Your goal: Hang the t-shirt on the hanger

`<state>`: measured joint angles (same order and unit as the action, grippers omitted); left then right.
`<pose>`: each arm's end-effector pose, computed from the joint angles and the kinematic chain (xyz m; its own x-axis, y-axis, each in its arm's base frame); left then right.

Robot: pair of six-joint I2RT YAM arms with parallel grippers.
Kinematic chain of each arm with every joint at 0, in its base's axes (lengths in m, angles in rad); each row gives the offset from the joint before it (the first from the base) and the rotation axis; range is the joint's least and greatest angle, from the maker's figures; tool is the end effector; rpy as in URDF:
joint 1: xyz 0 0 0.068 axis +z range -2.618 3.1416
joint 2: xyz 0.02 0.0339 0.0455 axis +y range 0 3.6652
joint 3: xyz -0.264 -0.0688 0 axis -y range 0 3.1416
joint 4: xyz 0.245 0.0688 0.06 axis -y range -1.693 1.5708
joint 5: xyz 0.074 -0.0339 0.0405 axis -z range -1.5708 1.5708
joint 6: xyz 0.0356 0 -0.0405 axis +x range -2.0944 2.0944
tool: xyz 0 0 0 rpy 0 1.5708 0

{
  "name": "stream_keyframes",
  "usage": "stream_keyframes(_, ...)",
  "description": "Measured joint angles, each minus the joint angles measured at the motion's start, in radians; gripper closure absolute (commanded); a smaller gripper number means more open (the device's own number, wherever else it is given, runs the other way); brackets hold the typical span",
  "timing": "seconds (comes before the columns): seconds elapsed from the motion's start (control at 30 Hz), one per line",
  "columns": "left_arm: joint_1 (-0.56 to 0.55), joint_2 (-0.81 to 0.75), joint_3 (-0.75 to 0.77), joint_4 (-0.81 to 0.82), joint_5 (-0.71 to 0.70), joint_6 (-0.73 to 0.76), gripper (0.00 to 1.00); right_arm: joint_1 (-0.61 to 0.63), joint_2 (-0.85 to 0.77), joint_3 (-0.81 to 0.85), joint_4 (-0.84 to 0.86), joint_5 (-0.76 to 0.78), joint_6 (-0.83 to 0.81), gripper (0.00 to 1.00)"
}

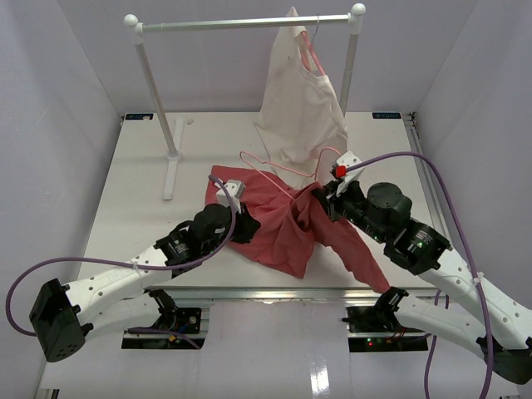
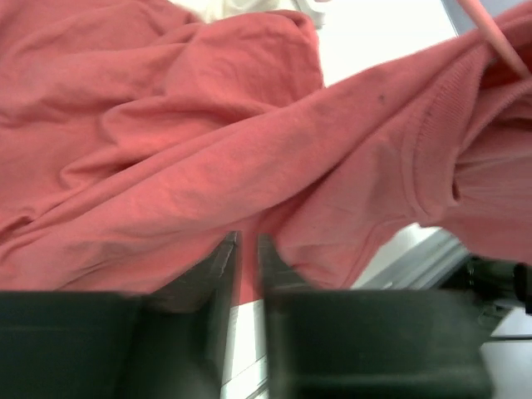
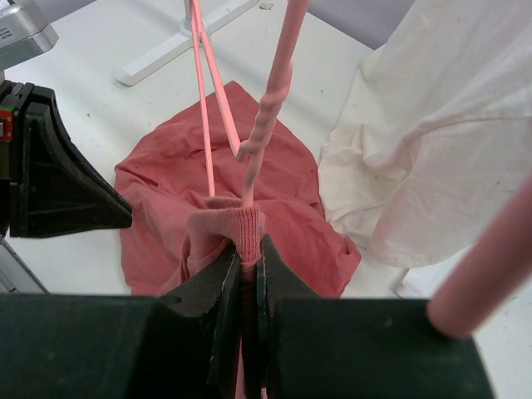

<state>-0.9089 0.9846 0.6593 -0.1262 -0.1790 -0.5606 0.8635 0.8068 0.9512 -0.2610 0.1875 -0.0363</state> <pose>0.1423 -0.1723 0.2644 -0.5875 -0.0973 -0.8034 0.4314 0.8022 -0.4126 0.1216 0.1321 0.3861 -0.0528 -0.1166 -0.9918 -0.6288 0.7754 -0.0577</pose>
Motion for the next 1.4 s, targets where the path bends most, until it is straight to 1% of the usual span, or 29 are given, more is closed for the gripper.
stream_keyframes(0.17,0.000,0.001,-0.014,0.078,0.060,-0.030,0.58,0.000,0.006,0.000,0.001,-0.001,0.004,0.92)
stream_keyframes(0.37,-0.016,0.049,-0.012,0.153,0.052,-0.123,0.54,0.000,0.023,-0.001,0.002,-0.004,0.010,0.92)
stream_keyframes(0.6,-0.097,0.109,0.017,0.157,-0.024,-0.199,0.54,0.000,0.028,-0.023,0.018,-0.002,0.011,0.92)
stream_keyframes(0.8,-0.137,0.163,0.055,0.173,-0.066,-0.234,0.53,0.000,0.059,-0.033,0.043,0.005,0.030,0.92)
stream_keyframes(1.17,-0.162,0.293,0.102,0.195,-0.094,-0.273,0.53,0.000,0.100,-0.034,0.063,0.024,0.056,0.92)
stream_keyframes(1.4,-0.167,0.354,0.116,0.200,-0.095,-0.290,0.56,0.000,0.100,-0.034,0.063,0.031,0.056,0.92)
